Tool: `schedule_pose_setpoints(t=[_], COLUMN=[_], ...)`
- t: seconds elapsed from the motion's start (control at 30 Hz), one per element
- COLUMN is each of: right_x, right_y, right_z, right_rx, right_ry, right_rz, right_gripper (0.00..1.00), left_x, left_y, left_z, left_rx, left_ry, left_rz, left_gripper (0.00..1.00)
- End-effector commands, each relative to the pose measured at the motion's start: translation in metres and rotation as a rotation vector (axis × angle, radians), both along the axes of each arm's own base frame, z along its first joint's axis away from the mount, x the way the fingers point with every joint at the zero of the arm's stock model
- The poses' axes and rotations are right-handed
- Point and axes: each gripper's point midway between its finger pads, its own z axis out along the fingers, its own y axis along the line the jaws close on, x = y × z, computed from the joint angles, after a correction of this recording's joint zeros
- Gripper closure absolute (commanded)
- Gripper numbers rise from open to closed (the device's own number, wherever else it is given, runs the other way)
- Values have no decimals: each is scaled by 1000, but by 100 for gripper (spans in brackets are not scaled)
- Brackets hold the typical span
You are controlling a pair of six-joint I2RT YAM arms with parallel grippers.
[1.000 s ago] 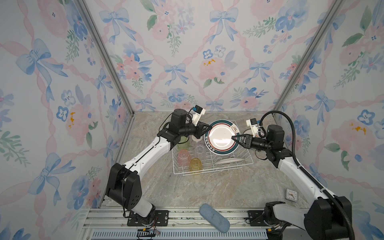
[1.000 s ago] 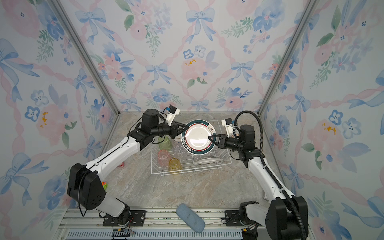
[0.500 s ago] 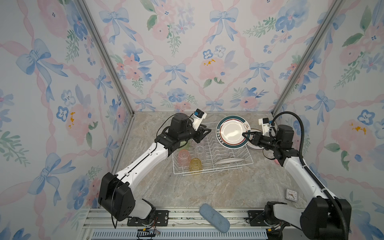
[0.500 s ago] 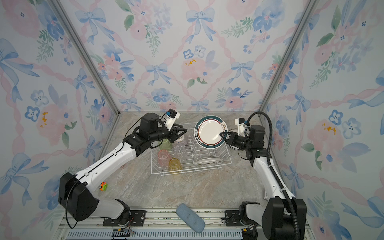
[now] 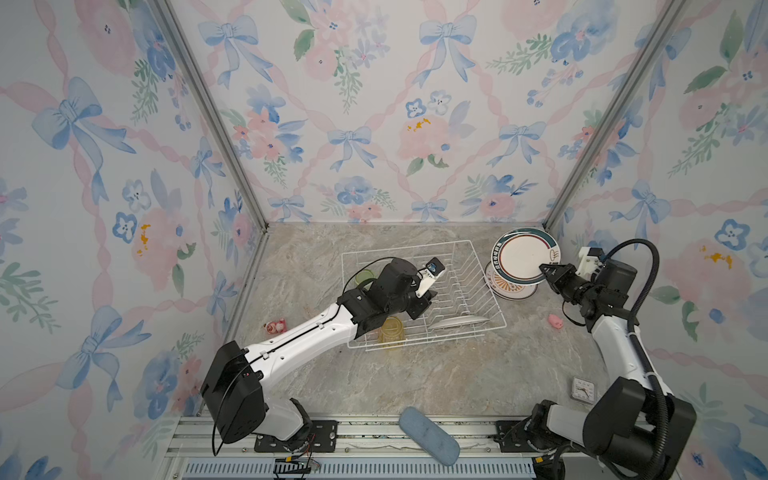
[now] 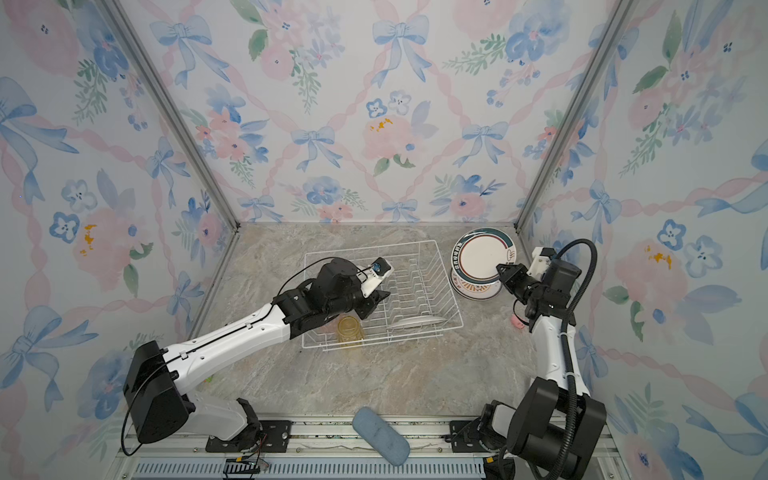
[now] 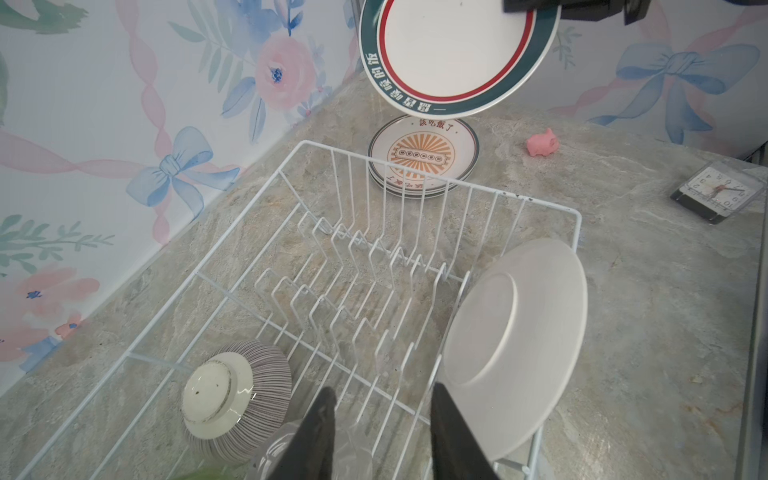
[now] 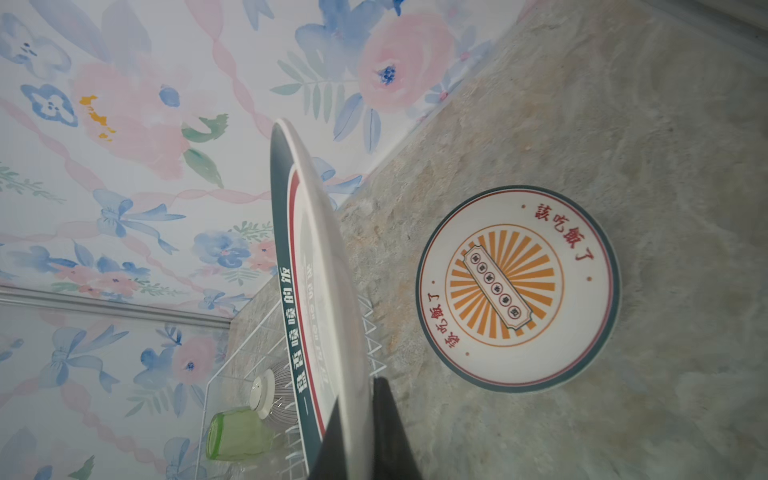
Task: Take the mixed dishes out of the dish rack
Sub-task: 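Lower the plate onto the stack while the left gripper enters the rack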
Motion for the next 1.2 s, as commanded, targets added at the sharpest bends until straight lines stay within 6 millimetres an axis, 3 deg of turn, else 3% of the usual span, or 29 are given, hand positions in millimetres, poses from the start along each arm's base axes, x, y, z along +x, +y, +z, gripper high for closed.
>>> schedule_pose_setpoints(t=[0.0, 0.47, 1.17], right_x=[6, 37, 53], right_y=[-16, -35, -34], right_z=[-21, -89, -138], right_rx=[-18, 80, 193], right_ry=[42, 145, 197], right_rz=[-61, -112, -99], right_gripper=[100, 100, 99], left_x=[2, -1, 6], left_y=[3, -15, -29], left_z=[-10, -27, -35], left_rx=[60, 115, 152], left_ry=[-18, 11, 51], left_rz=[6, -36, -43], left_gripper=[65, 65, 62])
